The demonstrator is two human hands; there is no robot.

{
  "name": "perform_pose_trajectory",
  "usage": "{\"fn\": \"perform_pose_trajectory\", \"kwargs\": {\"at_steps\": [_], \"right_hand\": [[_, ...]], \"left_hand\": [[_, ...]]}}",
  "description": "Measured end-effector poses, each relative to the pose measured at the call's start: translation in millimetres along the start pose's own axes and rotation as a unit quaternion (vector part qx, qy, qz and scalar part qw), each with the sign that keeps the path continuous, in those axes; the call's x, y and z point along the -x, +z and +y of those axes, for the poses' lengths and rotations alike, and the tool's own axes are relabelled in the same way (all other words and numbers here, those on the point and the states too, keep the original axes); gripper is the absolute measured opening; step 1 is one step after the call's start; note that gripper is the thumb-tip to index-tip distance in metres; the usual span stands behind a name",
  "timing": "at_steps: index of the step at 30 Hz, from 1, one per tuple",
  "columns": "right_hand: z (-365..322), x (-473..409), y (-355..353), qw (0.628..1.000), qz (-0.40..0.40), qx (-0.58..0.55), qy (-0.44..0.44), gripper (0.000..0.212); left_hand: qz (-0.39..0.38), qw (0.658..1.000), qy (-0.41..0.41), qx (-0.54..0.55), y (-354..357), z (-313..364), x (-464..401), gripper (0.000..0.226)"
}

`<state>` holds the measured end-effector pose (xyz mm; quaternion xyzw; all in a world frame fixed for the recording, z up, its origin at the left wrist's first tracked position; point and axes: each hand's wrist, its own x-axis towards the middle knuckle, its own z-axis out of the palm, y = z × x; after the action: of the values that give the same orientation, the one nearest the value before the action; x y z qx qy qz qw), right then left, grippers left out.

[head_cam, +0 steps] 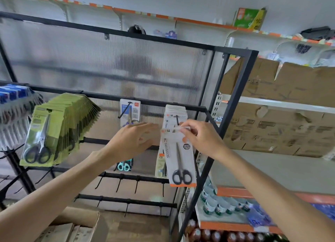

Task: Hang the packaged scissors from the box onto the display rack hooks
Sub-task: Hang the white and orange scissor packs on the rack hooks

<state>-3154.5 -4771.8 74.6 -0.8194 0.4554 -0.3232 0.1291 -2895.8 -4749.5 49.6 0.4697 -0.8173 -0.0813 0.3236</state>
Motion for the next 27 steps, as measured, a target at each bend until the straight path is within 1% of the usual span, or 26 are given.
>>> {"fn": "perform_pose_trajectory", "kwargs": {"at_steps": [5, 9, 13, 18, 20, 23, 27], "right_hand": [[18.1, -15.5, 11.7, 0.998, 0.012, 0.001, 0.055, 0.018], [33.2, -36.7, 19.5, 0.992, 0.047, 0.014, 0.118, 0.017], [44.9, -57.9, 33.8, 0.987, 0.045, 0.051, 0.146, 0.019], [56.6, -84.9, 43.1, 0.978, 0.059, 0.051, 0.194, 0.021], [59.2, -92.8, 43.5, 0.977, 0.063, 0.054, 0.198, 0.022], [56.0, -97.8, 41.7, 0.976, 0.059, 0.084, 0.19, 0.023], [47.2, -84.3, 36.1, 0.981, 0.071, 0.098, 0.153, 0.018]], "left_hand": [[-0.018, 0.999, 0.021, -0.025, 4.5, -0.5, -2.0, 0.048], [-0.03, 0.999, 0.004, -0.036, 1.7, 6.9, -1.3, 0.046], [-0.032, 0.998, -0.001, -0.062, 0.1, 3.1, 2.1, 0.046], [-0.037, 0.995, -0.017, -0.088, -0.6, -6.8, 6.9, 0.047], [-0.033, 0.995, -0.021, -0.095, -2.3, -8.8, 10.7, 0.047], [-0.048, 0.993, -0.036, -0.098, -3.9, -16.2, 17.1, 0.048], [-0.059, 0.993, -0.047, -0.091, -3.6, -32.7, 33.6, 0.051]]}}
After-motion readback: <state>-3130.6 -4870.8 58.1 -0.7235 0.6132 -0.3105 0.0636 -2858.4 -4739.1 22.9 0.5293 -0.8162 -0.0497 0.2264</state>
